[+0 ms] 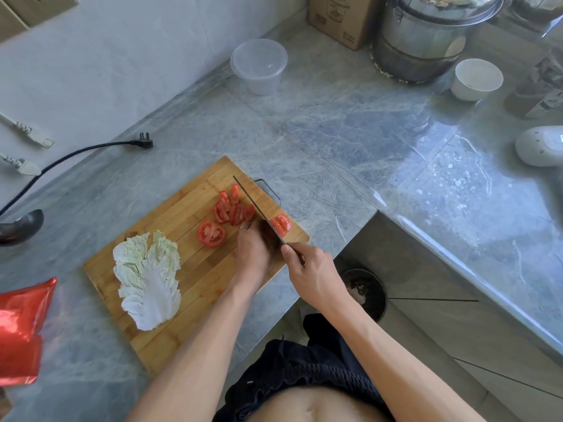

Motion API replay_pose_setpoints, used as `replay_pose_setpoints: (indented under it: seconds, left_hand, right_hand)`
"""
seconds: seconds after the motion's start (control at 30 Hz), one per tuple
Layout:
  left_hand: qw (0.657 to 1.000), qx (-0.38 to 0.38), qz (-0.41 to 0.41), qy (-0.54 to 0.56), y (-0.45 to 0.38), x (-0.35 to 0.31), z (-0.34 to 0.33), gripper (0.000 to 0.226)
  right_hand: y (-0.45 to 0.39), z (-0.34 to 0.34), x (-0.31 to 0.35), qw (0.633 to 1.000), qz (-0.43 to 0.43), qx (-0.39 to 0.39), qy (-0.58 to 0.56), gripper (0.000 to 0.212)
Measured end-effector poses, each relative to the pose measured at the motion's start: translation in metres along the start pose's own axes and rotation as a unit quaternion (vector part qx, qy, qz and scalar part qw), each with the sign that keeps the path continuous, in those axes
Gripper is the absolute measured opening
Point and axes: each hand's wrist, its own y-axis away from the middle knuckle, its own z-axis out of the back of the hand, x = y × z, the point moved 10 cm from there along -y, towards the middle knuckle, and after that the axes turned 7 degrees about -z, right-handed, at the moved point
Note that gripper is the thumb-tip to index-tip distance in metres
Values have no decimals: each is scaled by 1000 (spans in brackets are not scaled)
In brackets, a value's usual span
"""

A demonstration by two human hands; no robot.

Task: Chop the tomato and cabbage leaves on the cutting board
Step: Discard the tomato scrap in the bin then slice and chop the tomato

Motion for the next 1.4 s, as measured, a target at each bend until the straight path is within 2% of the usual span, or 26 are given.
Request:
replay_pose_setpoints:
  seconds: [0.07,0.27,0.43,0.67,0.83,1.0,1.07,1.13,1.23,1.3,1.4]
  left_hand:
    - [1000,2,-2,-18,-1,5,-1,14]
    - [998,23,30,-55,-6,24,-10,6]
    - [998,19,3,-52,-6,15,-5,12]
    - [997,5,-52,-61,-4,0,0,4]
    - [999,6,25,-28,-1,14,1,7]
    - [994,44,51,-87,3,16,7,48]
    - [989,61,-13,-135,0,-1,6,52]
    - [964,123,-105,-213,-5,-25,-13,53]
    - [878,228,-225,-355,-7,-46,-48,44]
    - [835,252,-271,-408,-9,-48,-57,38]
    - [795,272,-298,-453,-14,-34,-54,37]
  right_hand:
    - [2,-1,-2,1000,-7,2,-2,34]
    - [-14,6,3,999,-29,-11,-9,43]
    - [-7,2,-1,1000,-14,-2,0,41]
    - [-32,-3,15,1000,-21,2,-21,44]
    - [-27,18,15,997,-6,34,-75,42]
    - [-35,52,17,996,13,3,-93,41]
    - [-39,60,12,995,1,-4,-99,43]
    - [-41,65,5,993,-15,-4,-115,44]
    - [-43,67,-5,991,-31,-3,-130,40]
    - [-44,67,-7,990,-34,6,-136,37]
    - [-46,64,-10,990,-41,18,-135,41]
